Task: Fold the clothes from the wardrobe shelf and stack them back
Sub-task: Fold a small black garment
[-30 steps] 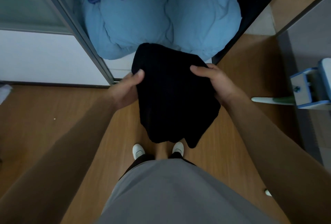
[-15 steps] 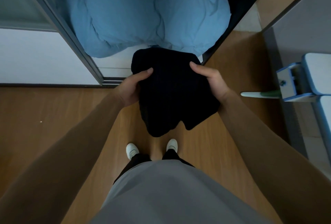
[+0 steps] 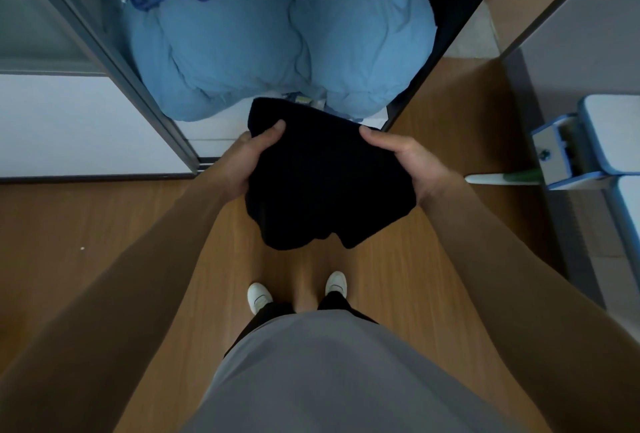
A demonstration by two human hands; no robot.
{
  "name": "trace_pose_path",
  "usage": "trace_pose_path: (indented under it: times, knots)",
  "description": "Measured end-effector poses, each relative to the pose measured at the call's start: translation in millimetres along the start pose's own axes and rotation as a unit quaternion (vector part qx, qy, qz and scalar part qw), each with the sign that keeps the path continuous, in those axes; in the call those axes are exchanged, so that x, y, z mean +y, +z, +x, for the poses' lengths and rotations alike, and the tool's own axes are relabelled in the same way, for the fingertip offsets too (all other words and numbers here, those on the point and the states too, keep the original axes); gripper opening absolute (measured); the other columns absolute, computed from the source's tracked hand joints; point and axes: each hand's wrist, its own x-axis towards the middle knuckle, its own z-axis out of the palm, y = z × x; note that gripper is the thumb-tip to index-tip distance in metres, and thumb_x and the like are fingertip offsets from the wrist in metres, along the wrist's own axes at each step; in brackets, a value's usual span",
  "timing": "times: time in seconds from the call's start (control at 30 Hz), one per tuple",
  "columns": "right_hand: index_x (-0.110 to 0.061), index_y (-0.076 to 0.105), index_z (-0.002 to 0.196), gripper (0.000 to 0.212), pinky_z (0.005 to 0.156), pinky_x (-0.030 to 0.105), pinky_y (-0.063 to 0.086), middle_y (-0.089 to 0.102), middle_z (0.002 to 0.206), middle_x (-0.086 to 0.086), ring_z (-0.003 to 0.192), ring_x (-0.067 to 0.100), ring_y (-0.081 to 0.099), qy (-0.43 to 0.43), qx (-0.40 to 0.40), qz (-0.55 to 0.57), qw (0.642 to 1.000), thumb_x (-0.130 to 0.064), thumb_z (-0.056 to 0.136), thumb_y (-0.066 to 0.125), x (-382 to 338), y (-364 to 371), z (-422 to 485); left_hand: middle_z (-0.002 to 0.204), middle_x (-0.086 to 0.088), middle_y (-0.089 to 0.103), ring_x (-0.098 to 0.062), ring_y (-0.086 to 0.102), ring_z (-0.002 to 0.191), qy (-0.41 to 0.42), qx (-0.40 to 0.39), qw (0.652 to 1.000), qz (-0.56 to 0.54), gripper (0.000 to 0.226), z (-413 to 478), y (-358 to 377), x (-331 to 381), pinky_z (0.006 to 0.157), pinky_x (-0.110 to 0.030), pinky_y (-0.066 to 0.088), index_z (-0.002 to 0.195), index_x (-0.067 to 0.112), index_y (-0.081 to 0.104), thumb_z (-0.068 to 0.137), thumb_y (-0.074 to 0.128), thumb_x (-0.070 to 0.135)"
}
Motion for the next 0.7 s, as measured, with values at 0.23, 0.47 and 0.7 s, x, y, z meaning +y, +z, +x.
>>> trace_pose_path:
  times: [0.23,0.47,0.7]
  knots:
    - [-0.011,0.073,0.118,0.047,0.073,0.035,0.061,0.075,0.111,0.010,0.095,0.024,0.075,-0.004,0.079,0.094,0.992,-0.045,0.086,0.071,-4.9,-2.4,1.0,0.114,-0.004,0.075,-0.018,0.070,0.108,0.013,-0.029,0.997,0.069,0.030,-6.3,5.8,-17.4,0.087,-0.024,0.055,0.116,0.017,0.069,0.088,0.073,0.027]
    - [-0.018,0.034,0.155,0.091,0.123,0.052,0.020,0.041,0.156,0.010,0.145,0.031,0.038,-0.113,-0.096,0.194,0.970,-0.072,0.084,0.053,29.9,-23.6,7.8,0.119,-0.006,0.073,-0.022,0.071,0.108,0.006,0.038,0.994,-0.102,0.050,-6.3,17.4,2.5,0.080,-0.030,0.060,0.126,0.018,0.064,0.084,0.077,0.042]
    - [-0.017,0.038,0.151,0.094,0.112,0.045,0.043,0.053,0.147,0.009,0.135,0.024,0.052,-0.105,-0.069,0.034,0.992,-0.051,0.074,0.081,41.2,0.5,19.0,0.118,-0.006,0.073,-0.022,0.071,0.106,0.010,0.080,0.995,-0.062,0.053,-10.9,13.9,13.3,0.086,-0.033,0.059,0.130,0.015,0.061,0.087,0.072,0.045]
